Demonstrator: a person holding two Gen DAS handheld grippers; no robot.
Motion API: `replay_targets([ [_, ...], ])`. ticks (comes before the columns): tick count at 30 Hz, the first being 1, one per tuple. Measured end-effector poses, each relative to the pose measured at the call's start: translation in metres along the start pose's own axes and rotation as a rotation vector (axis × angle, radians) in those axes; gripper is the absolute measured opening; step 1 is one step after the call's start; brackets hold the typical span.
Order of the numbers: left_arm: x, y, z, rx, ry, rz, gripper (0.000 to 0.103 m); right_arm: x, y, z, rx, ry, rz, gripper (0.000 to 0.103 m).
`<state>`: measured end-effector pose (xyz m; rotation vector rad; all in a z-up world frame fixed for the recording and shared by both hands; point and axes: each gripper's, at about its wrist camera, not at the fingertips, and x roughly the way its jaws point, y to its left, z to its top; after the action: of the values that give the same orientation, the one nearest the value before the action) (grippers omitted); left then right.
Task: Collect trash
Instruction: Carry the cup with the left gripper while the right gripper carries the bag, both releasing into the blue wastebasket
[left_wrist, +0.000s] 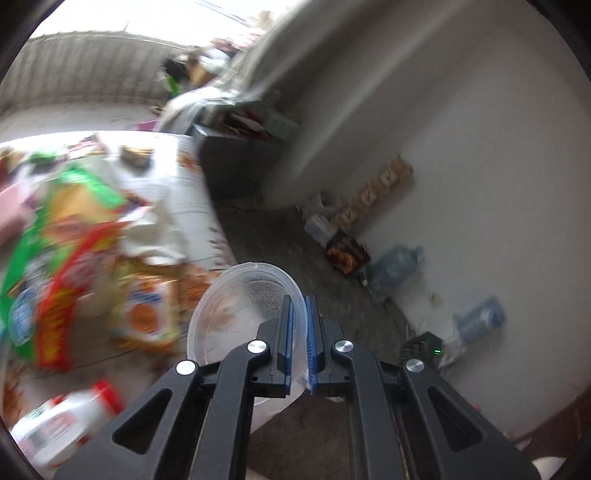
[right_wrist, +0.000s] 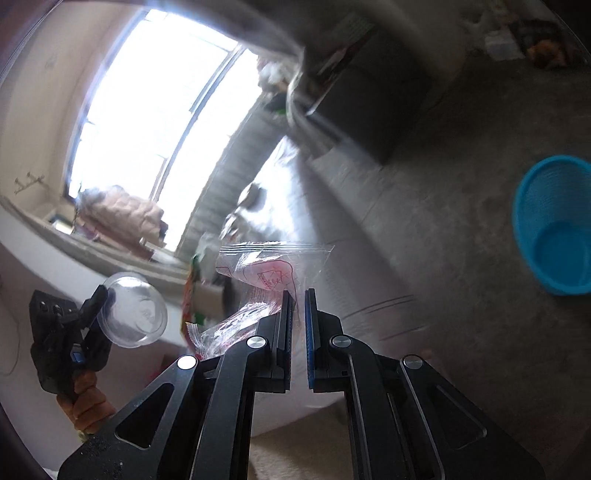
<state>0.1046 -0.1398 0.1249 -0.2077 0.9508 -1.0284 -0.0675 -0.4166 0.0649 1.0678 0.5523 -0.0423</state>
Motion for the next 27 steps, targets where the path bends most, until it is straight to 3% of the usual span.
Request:
replay_targets([
  [4, 0.086, -0.039, 0.011, 0.077, 0.107, -0.013, 0.006, -0.036, -0.042, 0.011, 0.039, -0.103, -0.162, 0.005],
  [6, 0.133, -0.062, 0.009, 0.115, 0.167, -0.014, 0.006, -0.051, -0.066, 0.017, 0.033, -0.133, -0.289, 0.005],
  [10, 0.245, -0.094, -0.002, 0.184, 0.299, 0.024, 0.006, -0.063, -0.12, 0.031, 0.113, -0.173, -0.439, 0.007],
  [13, 0.312, -0.107, -0.015, 0.213, 0.367, 0.055, 0.006, -0.06, -0.154, 0.035, 0.176, -0.177, -0.492, 0.008],
  [18, 0.391, -0.113, -0.032, 0.226, 0.452, 0.087, 0.006, -0.044, -0.202, 0.049, 0.278, -0.189, -0.557, 0.014],
  [19, 0.408, -0.114, -0.035, 0.222, 0.464, 0.086, 0.009, -0.04, -0.212, 0.053, 0.297, -0.19, -0.569, 0.017],
  [22, 0.432, -0.116, -0.044, 0.224, 0.492, 0.108, 0.042, -0.034, -0.238, 0.058, 0.362, -0.183, -0.602, 0.026],
  [24, 0.437, -0.117, -0.046, 0.214, 0.482, 0.116, 0.047, -0.032, -0.25, 0.058, 0.408, -0.17, -0.629, 0.038],
  [27, 0.421, -0.118, -0.043, 0.222, 0.462, 0.084, 0.057, -0.037, -0.255, 0.055, 0.431, -0.171, -0.64, 0.043],
])
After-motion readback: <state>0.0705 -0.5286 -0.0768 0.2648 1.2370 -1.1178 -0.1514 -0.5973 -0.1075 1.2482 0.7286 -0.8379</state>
